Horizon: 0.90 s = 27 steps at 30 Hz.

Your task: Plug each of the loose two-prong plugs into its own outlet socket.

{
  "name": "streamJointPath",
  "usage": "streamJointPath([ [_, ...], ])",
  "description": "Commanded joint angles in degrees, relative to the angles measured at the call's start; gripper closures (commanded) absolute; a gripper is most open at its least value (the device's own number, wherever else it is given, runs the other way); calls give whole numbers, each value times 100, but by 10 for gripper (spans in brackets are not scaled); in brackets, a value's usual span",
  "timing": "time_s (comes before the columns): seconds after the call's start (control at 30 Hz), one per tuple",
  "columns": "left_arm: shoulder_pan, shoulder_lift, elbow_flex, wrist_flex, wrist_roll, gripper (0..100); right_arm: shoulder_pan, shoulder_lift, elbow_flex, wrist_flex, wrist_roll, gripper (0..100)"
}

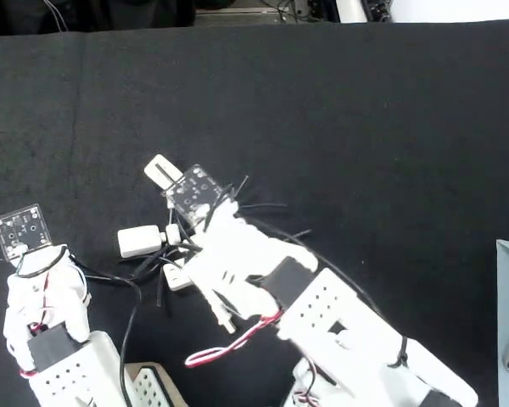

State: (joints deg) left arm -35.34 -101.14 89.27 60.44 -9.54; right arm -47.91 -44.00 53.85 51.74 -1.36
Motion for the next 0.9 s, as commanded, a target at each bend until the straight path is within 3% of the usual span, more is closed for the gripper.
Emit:
streamJointPath([
  [0.0, -4, -26, -40, -123, -53, 966, -132, 145, -303, -413, -44, 839],
  [0.37, -4, -26, -40, -123, -62, 966, 141, 1411, -303, -70, 554, 839],
  [0.63, -4, -26, -31, -123, -62, 966, 554, 2879, -1349, 941, 571, 839],
  [0.87, 4, -26, 48, -167, -62, 966, 563, 3864, -1938, 1073, 580, 839],
])
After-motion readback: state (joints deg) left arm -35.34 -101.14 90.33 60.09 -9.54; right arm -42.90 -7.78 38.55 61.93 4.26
